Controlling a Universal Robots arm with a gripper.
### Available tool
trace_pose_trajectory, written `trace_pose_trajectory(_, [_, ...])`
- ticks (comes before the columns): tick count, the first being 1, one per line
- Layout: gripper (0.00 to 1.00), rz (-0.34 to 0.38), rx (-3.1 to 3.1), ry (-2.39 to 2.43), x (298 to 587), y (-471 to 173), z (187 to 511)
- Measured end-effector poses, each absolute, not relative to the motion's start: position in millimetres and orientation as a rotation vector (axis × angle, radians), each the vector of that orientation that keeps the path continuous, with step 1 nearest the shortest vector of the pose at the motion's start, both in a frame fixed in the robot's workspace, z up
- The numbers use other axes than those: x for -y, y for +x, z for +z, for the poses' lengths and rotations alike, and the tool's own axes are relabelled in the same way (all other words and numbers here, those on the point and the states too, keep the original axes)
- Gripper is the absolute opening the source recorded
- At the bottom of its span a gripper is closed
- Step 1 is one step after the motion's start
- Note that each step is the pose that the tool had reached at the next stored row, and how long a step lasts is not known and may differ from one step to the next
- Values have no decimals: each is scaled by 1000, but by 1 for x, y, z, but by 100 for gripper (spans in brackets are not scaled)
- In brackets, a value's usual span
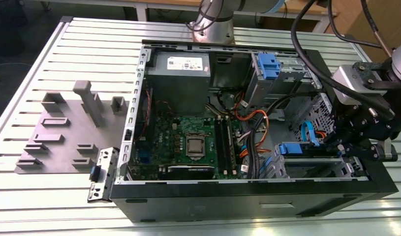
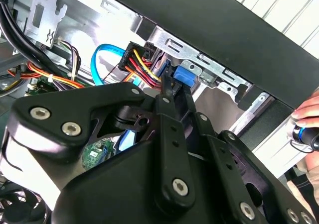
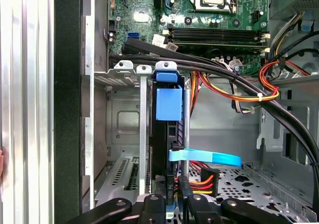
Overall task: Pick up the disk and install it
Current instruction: 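Insert the second disk wire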
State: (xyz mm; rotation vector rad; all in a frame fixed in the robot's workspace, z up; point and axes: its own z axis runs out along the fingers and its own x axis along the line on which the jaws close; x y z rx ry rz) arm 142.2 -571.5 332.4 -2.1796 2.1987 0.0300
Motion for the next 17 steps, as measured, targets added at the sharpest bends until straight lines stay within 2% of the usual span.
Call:
trace_pose_trajectory(2, [22,30,-2199,-2180,571,142,332])
trace_pose_trajectory(3, [17,30,-2199,-2180,572,142,333])
trace_pose_trajectory(17, [17,30,-2199,-2180,571,144,332])
